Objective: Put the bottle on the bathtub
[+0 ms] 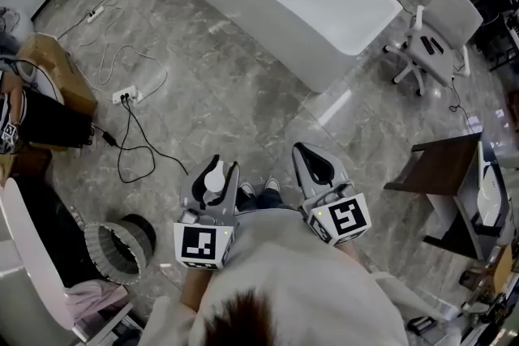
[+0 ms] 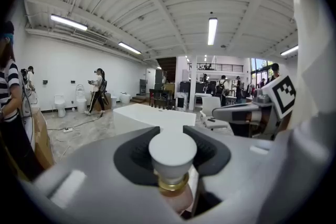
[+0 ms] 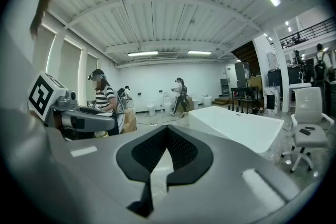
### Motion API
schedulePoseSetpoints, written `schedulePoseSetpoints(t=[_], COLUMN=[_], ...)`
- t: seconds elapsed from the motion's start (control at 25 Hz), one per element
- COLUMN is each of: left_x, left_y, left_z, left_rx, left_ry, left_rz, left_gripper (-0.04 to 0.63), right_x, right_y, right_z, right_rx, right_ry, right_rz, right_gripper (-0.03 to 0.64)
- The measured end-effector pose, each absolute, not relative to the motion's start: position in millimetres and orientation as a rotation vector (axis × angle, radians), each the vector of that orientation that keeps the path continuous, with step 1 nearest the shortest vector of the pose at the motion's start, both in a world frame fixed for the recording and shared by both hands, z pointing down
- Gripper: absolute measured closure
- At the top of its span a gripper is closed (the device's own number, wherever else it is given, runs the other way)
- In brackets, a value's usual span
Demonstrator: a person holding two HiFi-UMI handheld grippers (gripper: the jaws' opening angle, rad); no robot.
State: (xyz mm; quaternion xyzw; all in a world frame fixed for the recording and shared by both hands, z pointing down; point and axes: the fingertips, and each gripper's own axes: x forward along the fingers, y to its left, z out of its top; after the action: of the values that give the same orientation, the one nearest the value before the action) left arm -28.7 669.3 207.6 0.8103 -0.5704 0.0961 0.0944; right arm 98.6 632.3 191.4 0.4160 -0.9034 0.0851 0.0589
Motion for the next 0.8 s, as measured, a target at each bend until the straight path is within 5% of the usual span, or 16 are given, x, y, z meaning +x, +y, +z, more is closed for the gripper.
schedulePoseSetpoints(t=[0.8], left_x=[-13], left_y=[665], left_z=[197], left_rx=[2.356], left_ry=[-1.833], left_rz=[0.243], left_gripper=[0.411], right_x=[135], right_y=[642], right_z=[187], right_rx=[1.161], right_ry=[-2.841], right_rz=[0.199], right_gripper=[0.618])
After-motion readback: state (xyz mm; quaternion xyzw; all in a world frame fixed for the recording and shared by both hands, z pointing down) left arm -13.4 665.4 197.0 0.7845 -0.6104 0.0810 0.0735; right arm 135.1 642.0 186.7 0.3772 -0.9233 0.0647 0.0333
